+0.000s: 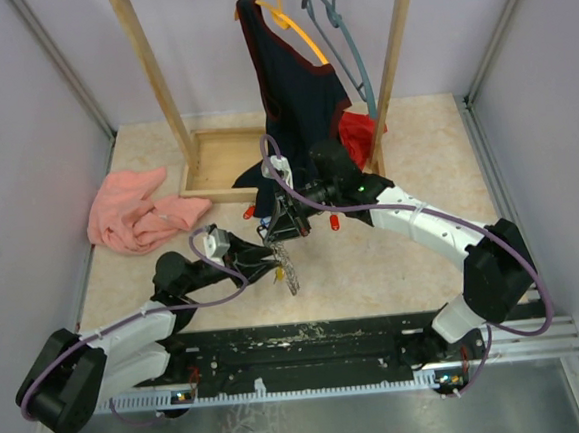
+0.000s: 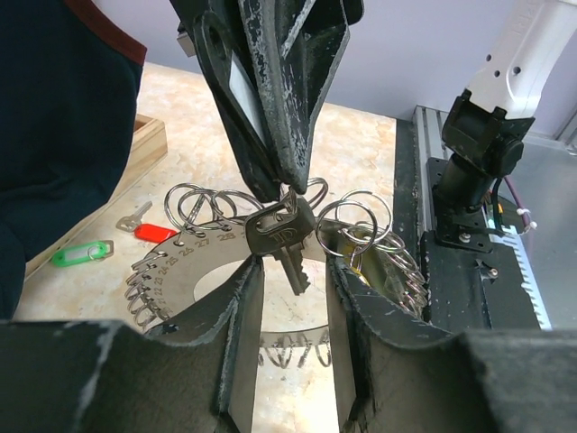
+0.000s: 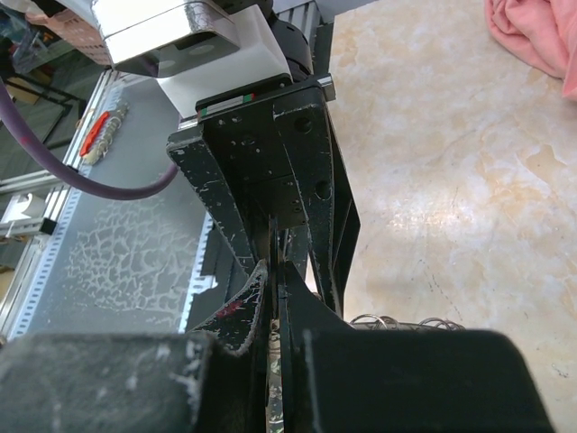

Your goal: Remove the keys from the keyring

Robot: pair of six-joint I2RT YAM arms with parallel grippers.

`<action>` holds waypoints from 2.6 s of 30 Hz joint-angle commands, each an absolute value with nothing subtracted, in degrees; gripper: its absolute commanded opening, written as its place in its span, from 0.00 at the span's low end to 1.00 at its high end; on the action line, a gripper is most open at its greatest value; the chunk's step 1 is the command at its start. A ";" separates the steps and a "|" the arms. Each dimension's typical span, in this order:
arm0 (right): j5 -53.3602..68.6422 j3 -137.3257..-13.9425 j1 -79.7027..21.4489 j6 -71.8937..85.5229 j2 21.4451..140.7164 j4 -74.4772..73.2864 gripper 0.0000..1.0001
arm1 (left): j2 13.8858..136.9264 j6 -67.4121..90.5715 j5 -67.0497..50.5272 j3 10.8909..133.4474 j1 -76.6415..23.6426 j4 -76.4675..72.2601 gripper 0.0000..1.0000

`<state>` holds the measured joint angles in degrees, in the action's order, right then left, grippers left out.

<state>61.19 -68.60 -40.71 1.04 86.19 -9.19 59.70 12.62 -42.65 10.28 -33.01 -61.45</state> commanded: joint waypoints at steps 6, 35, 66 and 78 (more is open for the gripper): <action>63.72 -69.17 -40.32 0.01 82.80 -6.54 0.00 | 58.28 14.37 -42.52 10.11 -33.22 -65.48 0.31; 59.90 -70.03 -40.33 -6.77 82.69 -11.57 0.00 | 51.10 23.64 -39.14 7.36 -33.25 -59.60 0.00; 52.73 -64.84 -40.60 -25.96 84.19 -13.62 0.00 | 53.20 41.16 -41.75 14.19 -32.03 -35.23 0.00; 53.00 -64.29 -40.69 -27.86 85.15 -13.79 0.00 | 55.79 45.91 -45.75 13.86 -31.47 -38.33 0.00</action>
<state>54.08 -64.12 -41.50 -25.36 85.58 -16.97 54.63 43.57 -40.64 13.15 -31.70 -36.64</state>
